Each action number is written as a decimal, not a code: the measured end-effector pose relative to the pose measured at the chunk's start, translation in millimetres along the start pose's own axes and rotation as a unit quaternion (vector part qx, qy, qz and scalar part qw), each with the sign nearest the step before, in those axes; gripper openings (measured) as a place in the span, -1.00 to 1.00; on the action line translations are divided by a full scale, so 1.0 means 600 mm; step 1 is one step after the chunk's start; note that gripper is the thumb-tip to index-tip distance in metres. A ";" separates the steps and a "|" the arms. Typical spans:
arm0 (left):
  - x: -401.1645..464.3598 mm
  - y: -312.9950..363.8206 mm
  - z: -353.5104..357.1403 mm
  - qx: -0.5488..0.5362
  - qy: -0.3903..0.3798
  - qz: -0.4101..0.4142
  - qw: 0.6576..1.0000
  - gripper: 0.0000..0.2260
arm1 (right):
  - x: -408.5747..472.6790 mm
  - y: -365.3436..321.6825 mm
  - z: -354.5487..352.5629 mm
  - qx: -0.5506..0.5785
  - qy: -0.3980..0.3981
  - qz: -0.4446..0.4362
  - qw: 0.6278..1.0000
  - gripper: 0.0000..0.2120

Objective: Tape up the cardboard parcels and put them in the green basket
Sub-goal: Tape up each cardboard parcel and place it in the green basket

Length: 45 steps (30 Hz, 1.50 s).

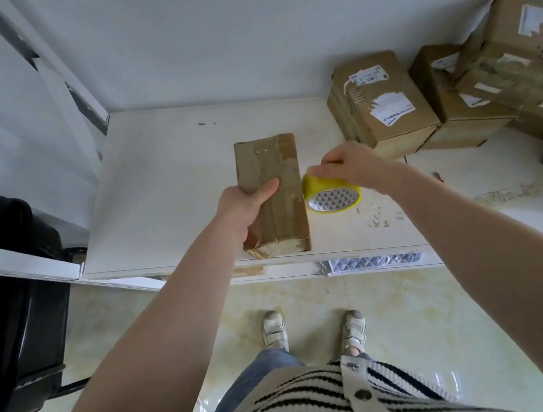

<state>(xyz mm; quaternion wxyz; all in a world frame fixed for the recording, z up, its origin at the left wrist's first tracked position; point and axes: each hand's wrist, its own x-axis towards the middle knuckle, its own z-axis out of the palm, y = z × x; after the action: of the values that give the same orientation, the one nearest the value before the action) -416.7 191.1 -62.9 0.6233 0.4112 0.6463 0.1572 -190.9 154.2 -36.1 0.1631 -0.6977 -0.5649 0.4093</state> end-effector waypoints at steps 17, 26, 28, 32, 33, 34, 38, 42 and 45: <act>-0.020 0.032 0.028 0.051 -0.037 0.093 0.994 -0.29 | -0.014 -0.083 -0.015 -0.055 0.062 -0.038 0.996 -0.63; -0.013 0.013 0.042 0.114 0.019 0.096 0.989 -0.24 | -0.018 -0.068 -0.035 0.008 0.062 -0.060 0.996 -0.58; -0.008 0.011 0.038 0.088 0.018 0.098 0.991 -0.25 | -0.015 -0.062 -0.043 -0.080 0.066 -0.047 0.994 -0.60; -0.001 0.003 0.021 0.035 -0.004 0.098 0.995 -0.23 | -0.015 -0.047 -0.058 -0.237 0.078 0.013 0.968 -0.57; 0.000 0.001 0.015 0.013 -0.007 0.097 0.995 -0.21 | -0.016 -0.043 -0.053 -0.222 0.075 0.014 0.972 -0.56; 0.000 -0.002 0.008 -0.002 -0.005 0.095 0.995 -0.19 | -0.018 -0.041 -0.044 -0.201 0.068 0.007 0.977 -0.56; 0.019 -0.025 -0.035 0.026 0.042 0.106 0.993 -0.39 | -0.009 -0.072 0.011 -0.163 0.064 -0.029 0.984 -0.54; 0.023 -0.043 -0.037 -0.018 0.016 0.025 0.999 -0.47 | 0.019 -0.117 0.044 -0.214 0.073 -0.012 0.974 -0.53; 0.025 -0.054 -0.042 0.006 0.035 0.019 0.999 -0.42 | 0.032 -0.136 0.062 -0.260 0.069 -0.019 0.963 -0.56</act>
<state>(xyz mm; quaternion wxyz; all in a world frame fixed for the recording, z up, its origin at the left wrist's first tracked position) -449.5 189.7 -92.0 0.5950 0.4215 0.6603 0.1798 -271.7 188.0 -10.0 0.0220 -0.7317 -0.6525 0.1957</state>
